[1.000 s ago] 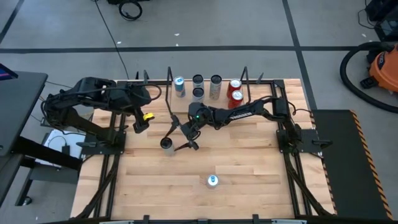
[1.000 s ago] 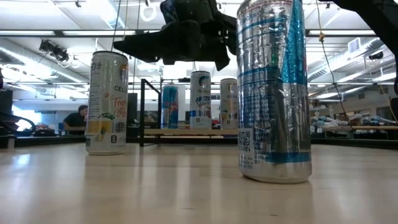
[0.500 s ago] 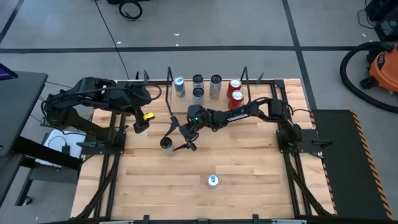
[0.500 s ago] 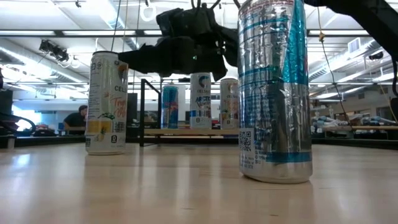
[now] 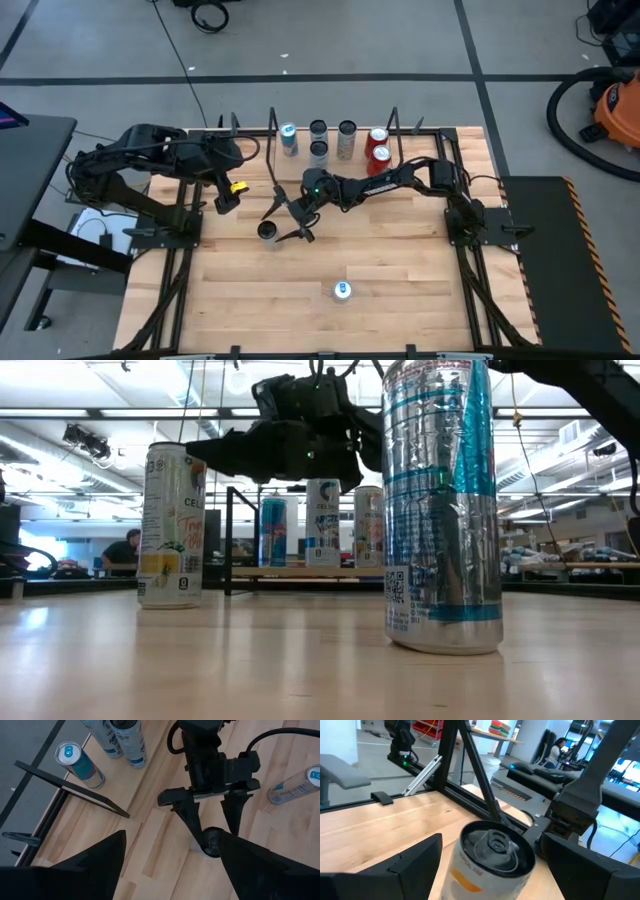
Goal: Place canned beverage on shelf
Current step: Put the white-yellow soda can aligned with the other white-yellow soda can on the shelf
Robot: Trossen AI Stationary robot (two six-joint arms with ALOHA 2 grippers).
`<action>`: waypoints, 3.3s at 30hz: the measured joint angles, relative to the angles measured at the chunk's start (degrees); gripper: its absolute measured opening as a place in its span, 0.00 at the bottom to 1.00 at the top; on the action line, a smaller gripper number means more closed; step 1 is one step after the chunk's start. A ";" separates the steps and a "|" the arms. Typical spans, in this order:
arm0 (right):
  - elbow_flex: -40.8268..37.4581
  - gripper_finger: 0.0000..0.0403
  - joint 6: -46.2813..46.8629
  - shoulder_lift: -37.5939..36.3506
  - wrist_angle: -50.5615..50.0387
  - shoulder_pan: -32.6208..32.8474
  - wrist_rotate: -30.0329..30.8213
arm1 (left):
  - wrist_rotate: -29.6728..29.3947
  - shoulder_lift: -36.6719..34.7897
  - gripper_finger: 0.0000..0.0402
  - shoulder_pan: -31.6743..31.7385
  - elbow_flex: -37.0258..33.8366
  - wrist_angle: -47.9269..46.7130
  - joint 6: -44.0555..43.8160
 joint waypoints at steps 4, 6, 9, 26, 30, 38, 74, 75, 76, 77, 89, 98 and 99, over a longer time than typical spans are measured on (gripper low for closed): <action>0.30 0.87 0.40 1.30 1.40 0.06 0.16 | 0.00 0.00 0.78 0.00 0.00 -0.02 0.00; 1.07 0.87 0.90 1.88 0.22 0.07 0.33 | 0.00 0.00 0.78 0.00 0.00 0.04 0.00; 2.71 0.87 1.70 3.29 -0.69 0.04 -0.15 | 0.00 -0.02 0.78 0.00 0.00 0.07 0.00; 4.07 0.67 5.16 4.06 -3.10 0.41 1.65 | 0.00 -0.02 0.78 0.00 0.00 -0.08 0.17; 4.04 0.67 6.95 3.17 -4.07 0.39 3.48 | -0.02 -0.02 0.78 0.00 0.00 -0.09 0.17; 3.94 0.67 5.25 -5.77 -13.87 -2.12 7.99 | 0.00 -0.02 0.78 0.00 0.00 -0.21 0.17; 2.15 0.67 0.17 -50.65 -45.89 -0.96 58.77 | -0.01 -0.02 0.78 -0.01 0.00 -0.48 0.17; 1.12 0.67 0.60 -51.26 -46.18 -0.96 59.28 | -0.01 -0.02 0.78 0.00 0.00 -0.48 0.17; -0.07 0.67 1.38 -51.92 -46.23 -0.96 59.26 | 0.00 -0.02 0.78 0.00 0.00 -0.48 0.17; -1.34 0.67 2.19 -52.57 -46.30 -0.96 59.15 | -0.02 -0.02 0.78 0.00 0.00 -0.48 0.17; -26.21 0.67 11.32 -57.62 -28.59 -0.90 63.58 | -0.01 -0.02 0.78 0.00 0.00 -0.48 0.17; -41.04 0.67 16.64 -57.34 -10.58 -0.61 65.84 | -0.02 -0.02 0.78 -0.01 0.00 -0.44 0.17; -42.13 0.67 16.83 -57.34 -9.90 -0.70 65.93 | -0.02 -0.02 0.78 0.00 0.00 -0.44 0.16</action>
